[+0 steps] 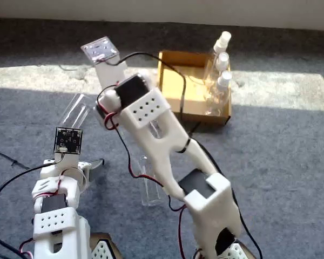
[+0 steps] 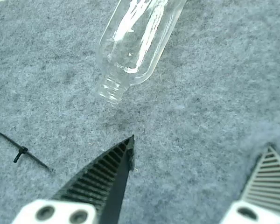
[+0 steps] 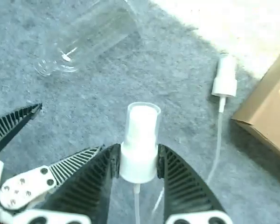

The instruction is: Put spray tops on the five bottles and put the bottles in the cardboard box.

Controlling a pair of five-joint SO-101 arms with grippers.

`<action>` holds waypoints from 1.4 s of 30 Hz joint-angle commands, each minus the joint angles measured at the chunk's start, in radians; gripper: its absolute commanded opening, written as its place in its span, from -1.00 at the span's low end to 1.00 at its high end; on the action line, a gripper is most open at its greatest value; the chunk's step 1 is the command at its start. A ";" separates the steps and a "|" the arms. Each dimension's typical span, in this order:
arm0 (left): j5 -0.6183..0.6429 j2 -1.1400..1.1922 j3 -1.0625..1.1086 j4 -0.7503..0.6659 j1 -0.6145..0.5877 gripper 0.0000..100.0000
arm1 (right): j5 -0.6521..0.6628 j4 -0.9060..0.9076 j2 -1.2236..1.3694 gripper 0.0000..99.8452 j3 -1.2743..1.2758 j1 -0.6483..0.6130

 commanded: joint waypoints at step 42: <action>0.008 -0.012 0.019 0.005 0.012 -0.27 | -0.097 -0.380 -0.358 -0.42 1.006 0.076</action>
